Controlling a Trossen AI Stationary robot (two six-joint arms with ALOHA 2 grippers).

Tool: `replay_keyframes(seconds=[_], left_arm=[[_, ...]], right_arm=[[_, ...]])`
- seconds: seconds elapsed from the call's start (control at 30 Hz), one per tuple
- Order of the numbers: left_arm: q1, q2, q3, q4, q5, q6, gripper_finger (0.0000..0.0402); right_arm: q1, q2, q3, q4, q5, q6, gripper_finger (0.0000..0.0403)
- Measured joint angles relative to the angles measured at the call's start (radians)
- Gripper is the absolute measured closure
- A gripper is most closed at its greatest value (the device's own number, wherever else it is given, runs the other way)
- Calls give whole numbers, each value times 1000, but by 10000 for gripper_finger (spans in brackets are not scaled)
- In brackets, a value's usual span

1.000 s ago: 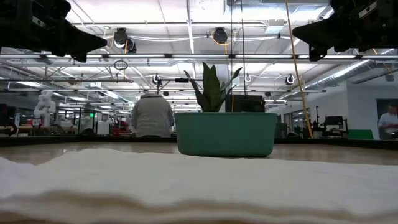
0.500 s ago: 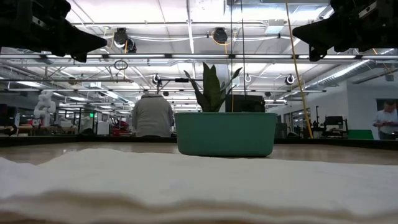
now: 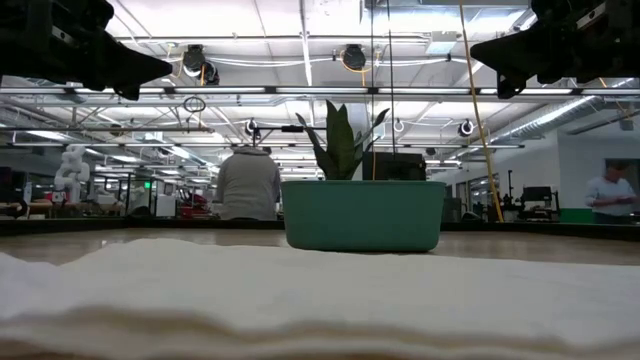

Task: Pick and placing Produce into tupperware
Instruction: Return to Home Position

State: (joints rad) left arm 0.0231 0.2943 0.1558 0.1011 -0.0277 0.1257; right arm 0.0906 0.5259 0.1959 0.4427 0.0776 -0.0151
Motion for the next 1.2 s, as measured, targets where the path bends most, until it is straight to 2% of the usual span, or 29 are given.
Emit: replay_keyframes(seconds=[0.5, 0.87, 1.2], left_arm=[[0, 0, 0, 0, 0, 0, 399], [0, 0, 0, 0, 0, 0, 374], [0, 0, 0, 0, 0, 0, 398]], right_arm=[[0, 0, 0, 0, 0, 0, 403], [0, 0, 0, 0, 0, 0, 403], [0, 0, 0, 0, 0, 0, 403]])
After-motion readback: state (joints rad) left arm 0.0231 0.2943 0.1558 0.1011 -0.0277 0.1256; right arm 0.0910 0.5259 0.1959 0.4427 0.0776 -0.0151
